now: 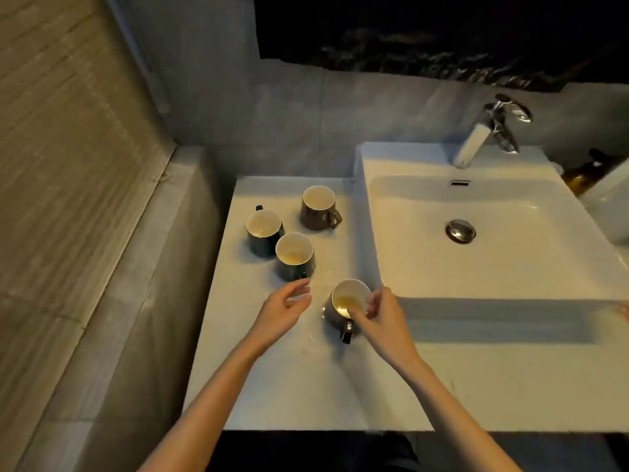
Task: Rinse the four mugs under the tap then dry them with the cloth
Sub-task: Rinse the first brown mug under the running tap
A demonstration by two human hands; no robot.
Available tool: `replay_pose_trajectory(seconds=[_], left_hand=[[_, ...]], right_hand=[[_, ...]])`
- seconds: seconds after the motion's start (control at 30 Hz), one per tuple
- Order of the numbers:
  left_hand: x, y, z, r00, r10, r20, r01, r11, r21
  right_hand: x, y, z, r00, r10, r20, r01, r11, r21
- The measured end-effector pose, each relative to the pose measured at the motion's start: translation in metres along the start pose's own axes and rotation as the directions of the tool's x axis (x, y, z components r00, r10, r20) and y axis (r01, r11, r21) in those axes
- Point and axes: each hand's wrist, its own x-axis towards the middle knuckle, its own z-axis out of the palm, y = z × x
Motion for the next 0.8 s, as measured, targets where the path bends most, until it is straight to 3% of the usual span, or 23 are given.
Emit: replay_pose_trajectory(seconds=[0.1, 0.33, 0.6, 0.8], left_hand=[[0.016, 0.003, 0.012, 0.990, -0.046, 0.136, 0.037, 0.997, 0.064], [0.044, 0.006, 0.034, 0.954, -0.037, 0.297, 0.027, 0.999, 0.041], [0.028, -0.011, 0.034, 0.975, -0.090, 0.203, 0.114, 0.988, -0.108], [-0.001, 0.006, 0.026, 0.967, -0.213, 0.142, 0.244, 0.933, -0.266]], right_hand=[[-0.009, 0.007, 0.014, 0.986, 0.164, 0.018, -0.163, 0.986, -0.021], [-0.011, 0.023, 0.035, 0.981, 0.196, 0.009, -0.196, 0.979, 0.060], [0.013, 0.033, 0.002, 0.947, 0.136, 0.291, -0.091, 0.983, -0.162], [0.009, 0.022, -0.002, 0.935, 0.018, 0.356, 0.025, 0.993, -0.115]])
